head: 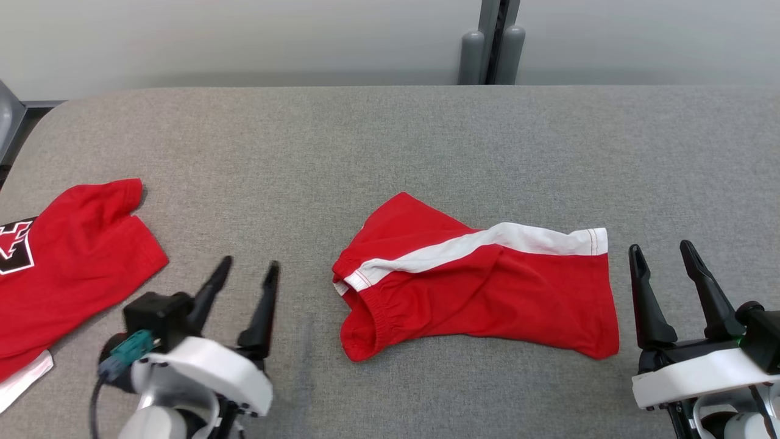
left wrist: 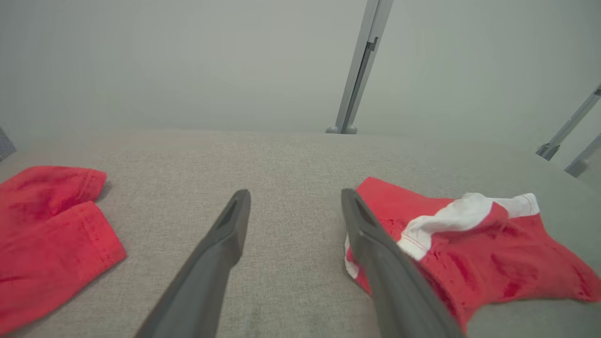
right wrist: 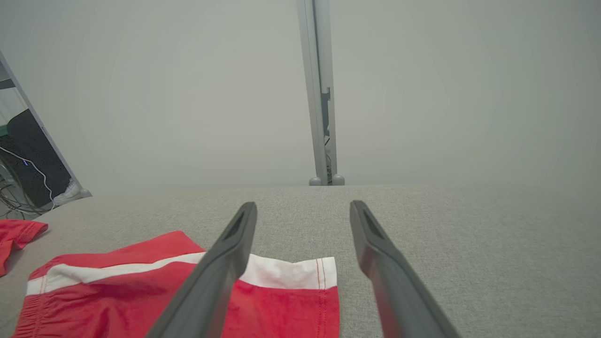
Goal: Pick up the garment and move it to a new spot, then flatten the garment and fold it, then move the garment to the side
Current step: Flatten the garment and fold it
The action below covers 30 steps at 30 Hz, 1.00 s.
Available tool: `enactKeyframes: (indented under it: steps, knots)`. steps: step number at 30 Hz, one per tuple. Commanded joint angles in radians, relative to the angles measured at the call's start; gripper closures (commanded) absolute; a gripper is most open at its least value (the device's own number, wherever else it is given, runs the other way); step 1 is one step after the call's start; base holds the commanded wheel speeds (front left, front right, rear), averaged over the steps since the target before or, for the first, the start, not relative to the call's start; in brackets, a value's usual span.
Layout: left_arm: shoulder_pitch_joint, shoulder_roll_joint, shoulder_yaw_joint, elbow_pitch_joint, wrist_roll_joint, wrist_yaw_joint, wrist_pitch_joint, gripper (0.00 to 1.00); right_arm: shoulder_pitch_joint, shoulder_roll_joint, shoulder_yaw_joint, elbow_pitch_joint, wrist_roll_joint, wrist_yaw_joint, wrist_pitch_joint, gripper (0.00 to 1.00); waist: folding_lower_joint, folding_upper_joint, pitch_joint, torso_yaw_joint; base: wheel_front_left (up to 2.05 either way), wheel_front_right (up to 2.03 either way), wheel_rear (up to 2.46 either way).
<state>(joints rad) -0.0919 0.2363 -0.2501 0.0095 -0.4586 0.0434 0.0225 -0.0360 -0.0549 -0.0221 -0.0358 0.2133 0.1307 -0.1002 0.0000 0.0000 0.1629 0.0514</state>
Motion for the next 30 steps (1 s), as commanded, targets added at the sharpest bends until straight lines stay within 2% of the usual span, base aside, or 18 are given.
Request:
enactKeyframes:
  steps: [1, 11, 15, 26, 27, 28, 29, 30]
  knots:
    - [-0.032, -0.008, -0.028, -0.008, -0.016, -0.016, 0.057, 0.0, -0.013, -0.002, 0.004, -0.004, 0.0, 0.0, 0.002, 0.0, 0.0, 0.0, 0.009, -0.002, 0.0, 0.0, 0.0]
    - [-0.072, -0.056, -0.12, 0.021, -0.088, -0.054, 0.233, 0.0, -0.023, -0.001, 0.017, 0.002, 0.005, 0.0, -0.014, 0.0, 0.0, 0.0, 0.039, -0.036, 0.0, 0.0, 0.0]
    - [-0.075, -0.059, -0.13, 0.027, -0.095, -0.044, 0.254, 0.0, -0.03, -0.001, 0.021, 0.003, 0.006, 0.0, -0.022, 0.0, 0.0, 0.0, 0.049, -0.052, 0.0, 0.0, 0.0]
    - [-0.106, -0.067, -0.126, 0.057, -0.119, -0.052, 0.261, 0.0, -0.036, 0.0, 0.015, 0.005, 0.001, 0.0, -0.038, 0.0, 0.0, 0.0, 0.067, -0.074, 0.0, 0.0, 0.0]
    - [-0.111, -0.067, -0.125, 0.06, -0.119, -0.054, 0.259, 0.04, -0.036, 0.001, 0.015, 0.006, 0.0, 0.0, -0.039, 0.0, 0.0, 0.0, 0.068, -0.075, 0.0, 0.0, 0.0]
    - [-0.114, -0.067, -0.125, 0.064, -0.121, -0.054, 0.256, 0.42, -0.037, 0.001, 0.015, 0.006, -0.001, 0.0, -0.039, 0.0, 0.0, 0.0, 0.069, -0.076, 0.0, 0.0, 0.0]
    - [-0.115, -0.068, -0.124, 0.066, -0.122, -0.057, 0.252, 0.66, -0.038, 0.001, 0.015, 0.006, -0.001, 0.0, -0.04, 0.0, 0.0, 0.0, 0.07, -0.077, 0.0, 0.0, 0.0]
    - [-0.118, -0.067, -0.123, 0.069, -0.122, -0.058, 0.248, 1.0, -0.04, 0.001, 0.014, 0.007, -0.001, 0.0, -0.041, 0.0, 0.0, 0.0, 0.071, -0.077, 0.0, 0.0, 0.0]
